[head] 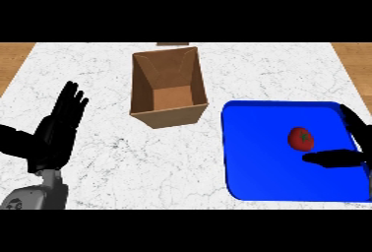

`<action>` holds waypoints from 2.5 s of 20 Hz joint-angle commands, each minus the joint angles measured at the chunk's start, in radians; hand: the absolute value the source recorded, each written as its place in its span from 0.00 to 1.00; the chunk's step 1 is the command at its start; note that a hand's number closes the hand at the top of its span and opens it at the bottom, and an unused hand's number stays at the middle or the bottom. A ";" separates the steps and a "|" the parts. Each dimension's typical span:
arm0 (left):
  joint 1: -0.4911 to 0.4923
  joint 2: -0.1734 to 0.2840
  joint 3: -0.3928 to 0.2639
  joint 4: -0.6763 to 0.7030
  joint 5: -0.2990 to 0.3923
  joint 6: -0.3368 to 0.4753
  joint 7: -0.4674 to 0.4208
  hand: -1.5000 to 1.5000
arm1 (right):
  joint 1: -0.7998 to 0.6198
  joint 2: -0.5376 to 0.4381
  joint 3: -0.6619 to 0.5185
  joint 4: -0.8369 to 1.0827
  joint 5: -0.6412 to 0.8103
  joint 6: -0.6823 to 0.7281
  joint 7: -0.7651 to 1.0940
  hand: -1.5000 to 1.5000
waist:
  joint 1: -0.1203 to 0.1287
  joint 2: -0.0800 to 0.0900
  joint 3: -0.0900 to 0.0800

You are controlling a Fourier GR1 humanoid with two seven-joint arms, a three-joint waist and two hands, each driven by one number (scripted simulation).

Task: Pick the tomato from the tray and place it in the cardboard box

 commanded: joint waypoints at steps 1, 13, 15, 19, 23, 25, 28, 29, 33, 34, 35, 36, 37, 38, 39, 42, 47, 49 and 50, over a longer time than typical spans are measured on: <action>-0.003 -0.006 0.013 -0.007 -0.001 -0.001 0.017 0.50 | -0.045 0.002 -0.003 0.096 0.060 0.008 -0.026 0.00 | 0.002 0.000 0.000; 0.092 -0.038 0.003 -0.083 -0.038 -0.023 -0.006 0.50 | -0.098 0.035 -0.051 0.199 0.104 0.028 -0.078 0.00 | 0.004 0.000 0.000; -0.070 -0.040 0.020 0.036 -0.044 0.010 0.031 0.50 | -0.119 0.034 -0.050 0.204 0.101 0.042 -0.088 0.00 | 0.000 0.001 0.000; 0.024 -0.013 0.051 -0.035 -0.001 -0.052 0.014 0.50 | -0.120 0.080 -0.032 0.230 0.130 0.012 -0.080 0.00 | 0.002 0.000 0.000; -0.022 -0.054 0.033 0.022 -0.029 -0.021 -0.022 0.50 | -0.115 0.111 -0.017 0.254 0.163 -0.021 -0.109 0.00 | 0.001 0.001 0.000; -0.015 -0.044 0.021 -0.033 -0.036 -0.022 0.043 0.50 | -0.104 0.126 -0.018 0.243 0.159 -0.024 -0.109 0.00 | 0.001 0.000 0.000; -0.004 -0.029 0.051 0.030 -0.009 -0.067 -0.020 0.50 | -0.160 0.107 -0.032 0.400 0.192 -0.053 -0.178 0.00 | 0.003 0.001 0.000; 0.048 -0.068 0.008 -0.024 -0.055 -0.024 -0.010 0.50 | -0.113 0.118 -0.021 0.289 0.169 -0.014 -0.132 0.00 | 0.001 0.000 0.000; 0.047 -0.068 -0.005 -0.064 -0.087 -0.007 0.014 0.50 | -0.085 0.117 -0.012 0.235 0.171 0.006 -0.123 0.00 | 0.000 -0.001 0.000; 0.071 -0.094 -0.030 -0.054 -0.092 -0.009 -0.016 0.50 | -0.072 0.094 -0.023 0.249 0.161 0.028 -0.167 0.00 | 0.000 0.000 0.000; 0.039 -0.076 0.009 -0.037 -0.078 -0.009 -0.018 0.50 | -0.116 0.100 -0.043 0.344 0.174 -0.014 -0.205 0.00 | 0.001 0.000 0.000; 0.065 -0.072 0.007 -0.046 -0.056 -0.035 -0.013 0.50 | -0.030 0.145 0.002 0.272 0.202 -0.044 -0.198 0.00 | 0.000 0.000 0.000; -0.006 -0.068 0.006 -0.004 -0.087 -0.003 0.017 0.50 | -0.127 0.130 -0.004 0.426 0.240 -0.084 -0.253 0.00 | 0.002 0.001 0.000; 0.010 -0.058 0.012 -0.084 -0.054 -0.022 0.064 0.50 | -0.153 0.119 -0.042 0.397 0.193 -0.057 -0.210 0.00 | 0.002 0.000 0.000; 0.057 -0.054 0.003 -0.149 -0.052 -0.030 0.088 0.50 | -0.141 0.106 -0.032 0.390 0.207 -0.054 -0.238 1.00 | 0.003 0.000 0.000; 0.024 -0.037 0.055 -0.014 -0.016 -0.071 -0.005 0.50 | -0.053 0.096 0.026 0.272 0.250 -0.036 -0.254 1.00 | -0.004 -0.001 0.000; 0.012 -0.042 0.053 0.000 -0.045 -0.052 -0.012 0.50 | -0.070 0.096 0.042 0.342 0.334 -0.117 -0.311 1.00 | -0.001 0.000 0.000; -0.011 -0.057 0.016 -0.032 -0.055 -0.039 0.034 0.50 | -0.200 0.251 0.201 0.287 0.449 -0.176 -0.154 1.00 | 0.015 0.000 -0.002; -0.008 -0.063 -0.001 -0.060 -0.044 -0.046 0.065 0.50 | -0.216 0.304 0.293 0.281 0.510 -0.171 -0.138 1.00 | 0.050 -0.004 -0.004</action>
